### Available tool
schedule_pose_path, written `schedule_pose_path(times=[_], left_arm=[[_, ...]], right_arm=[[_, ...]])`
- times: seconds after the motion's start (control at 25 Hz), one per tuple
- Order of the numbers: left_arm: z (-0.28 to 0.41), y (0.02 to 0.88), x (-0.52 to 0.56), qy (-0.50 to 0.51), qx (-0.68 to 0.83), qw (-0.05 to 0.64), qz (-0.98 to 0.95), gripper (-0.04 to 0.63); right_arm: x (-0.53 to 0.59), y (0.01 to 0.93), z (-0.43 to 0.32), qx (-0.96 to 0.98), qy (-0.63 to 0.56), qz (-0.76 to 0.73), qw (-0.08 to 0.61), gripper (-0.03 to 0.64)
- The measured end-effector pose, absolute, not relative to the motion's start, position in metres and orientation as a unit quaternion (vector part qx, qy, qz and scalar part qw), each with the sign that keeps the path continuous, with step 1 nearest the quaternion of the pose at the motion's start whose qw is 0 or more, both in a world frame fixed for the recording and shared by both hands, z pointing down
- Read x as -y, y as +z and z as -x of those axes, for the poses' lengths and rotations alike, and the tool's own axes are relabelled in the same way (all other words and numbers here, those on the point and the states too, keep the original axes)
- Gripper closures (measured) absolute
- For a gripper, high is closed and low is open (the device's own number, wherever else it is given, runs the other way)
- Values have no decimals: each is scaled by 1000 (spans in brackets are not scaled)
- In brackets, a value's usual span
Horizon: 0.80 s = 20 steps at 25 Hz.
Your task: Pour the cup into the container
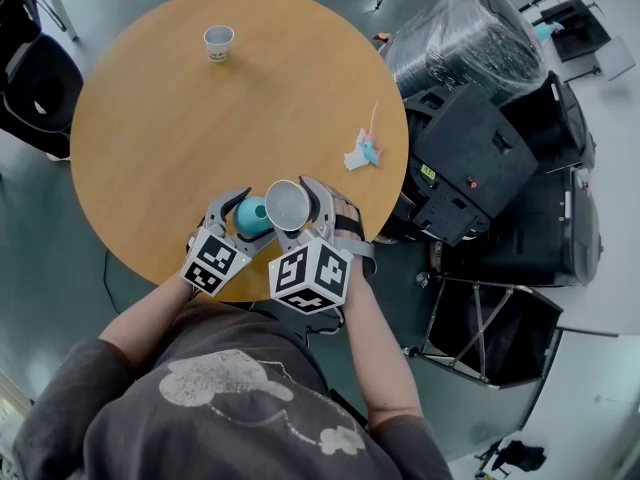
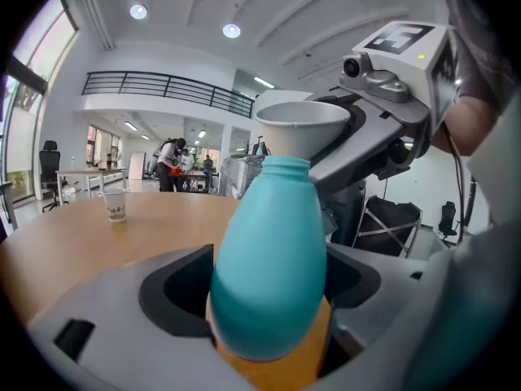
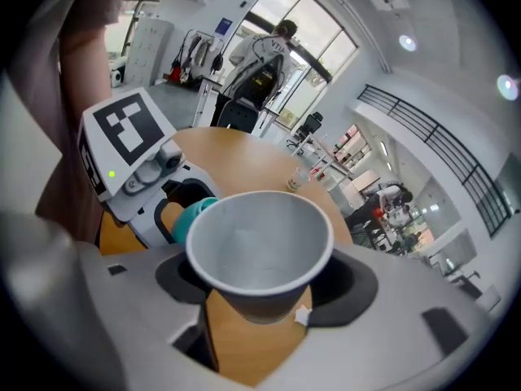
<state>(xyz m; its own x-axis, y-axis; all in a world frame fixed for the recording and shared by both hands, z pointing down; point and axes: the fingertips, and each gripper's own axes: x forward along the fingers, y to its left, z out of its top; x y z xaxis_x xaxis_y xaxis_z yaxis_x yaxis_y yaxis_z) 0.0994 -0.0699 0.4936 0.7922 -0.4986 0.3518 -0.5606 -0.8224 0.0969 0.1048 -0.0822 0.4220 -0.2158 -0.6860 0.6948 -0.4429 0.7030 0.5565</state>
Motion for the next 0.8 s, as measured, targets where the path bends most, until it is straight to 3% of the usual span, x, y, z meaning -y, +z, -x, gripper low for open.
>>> schedule_pose_path(times=[0.4, 0.8], left_arm=[[-80, 489, 76, 157, 295, 93, -938, 198], [-46, 481, 97, 145, 323, 96, -930, 198]], right_arm=[[85, 418, -105, 790, -68, -403, 457, 316], [92, 422, -116, 810, 56, -480, 334, 316]])
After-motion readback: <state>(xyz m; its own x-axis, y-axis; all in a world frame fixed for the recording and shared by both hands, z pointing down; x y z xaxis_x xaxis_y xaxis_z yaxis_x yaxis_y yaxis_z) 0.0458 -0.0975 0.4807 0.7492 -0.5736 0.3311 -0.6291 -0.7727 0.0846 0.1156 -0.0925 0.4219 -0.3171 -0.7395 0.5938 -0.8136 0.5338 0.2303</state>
